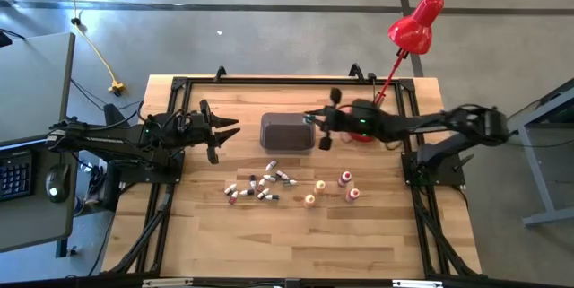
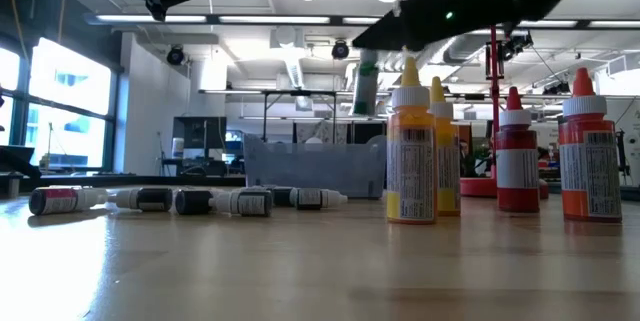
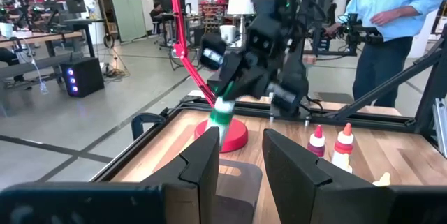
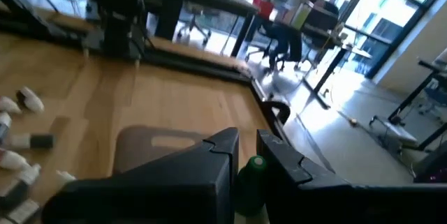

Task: Pick & Place food coloring
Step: Put the big green food coloring bottle into the black bin

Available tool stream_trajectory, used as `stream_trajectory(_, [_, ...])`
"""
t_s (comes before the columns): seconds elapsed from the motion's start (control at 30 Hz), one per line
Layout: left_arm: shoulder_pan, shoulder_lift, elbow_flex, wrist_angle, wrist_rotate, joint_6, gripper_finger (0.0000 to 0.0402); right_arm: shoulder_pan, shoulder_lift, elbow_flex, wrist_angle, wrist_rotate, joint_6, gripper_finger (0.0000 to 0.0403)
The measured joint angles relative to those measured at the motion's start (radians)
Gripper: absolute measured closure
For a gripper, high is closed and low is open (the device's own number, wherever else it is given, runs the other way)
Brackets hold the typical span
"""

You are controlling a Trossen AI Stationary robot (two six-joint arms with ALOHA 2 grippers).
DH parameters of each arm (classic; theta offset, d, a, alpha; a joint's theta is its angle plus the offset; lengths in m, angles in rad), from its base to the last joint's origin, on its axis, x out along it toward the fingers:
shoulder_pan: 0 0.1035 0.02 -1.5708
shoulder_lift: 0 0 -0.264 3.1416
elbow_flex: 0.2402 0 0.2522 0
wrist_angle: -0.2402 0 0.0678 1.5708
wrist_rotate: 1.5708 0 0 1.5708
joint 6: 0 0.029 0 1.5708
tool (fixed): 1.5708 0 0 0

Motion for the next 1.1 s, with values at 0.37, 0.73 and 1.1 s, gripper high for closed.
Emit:
stream_trajectory(0.37, [0.0,0.0,0.0,-0.039,-0.068,-0.023,0.0291,-0.031,0.213,0.114,-0.001,-0.005,0.035,0.0368])
stream_trajectory(0.73, [0.0,0.0,0.0,-0.063,-0.069,-0.024,0.0291,-0.081,0.288,0.09,-0.004,-0.003,0.178,0.0368])
stream_trajectory(1.1, [0.0,0.0,0.0,-0.068,-0.069,-0.026,0.0291,-0.095,0.297,0.09,-0.016,0.004,0.193,0.0348])
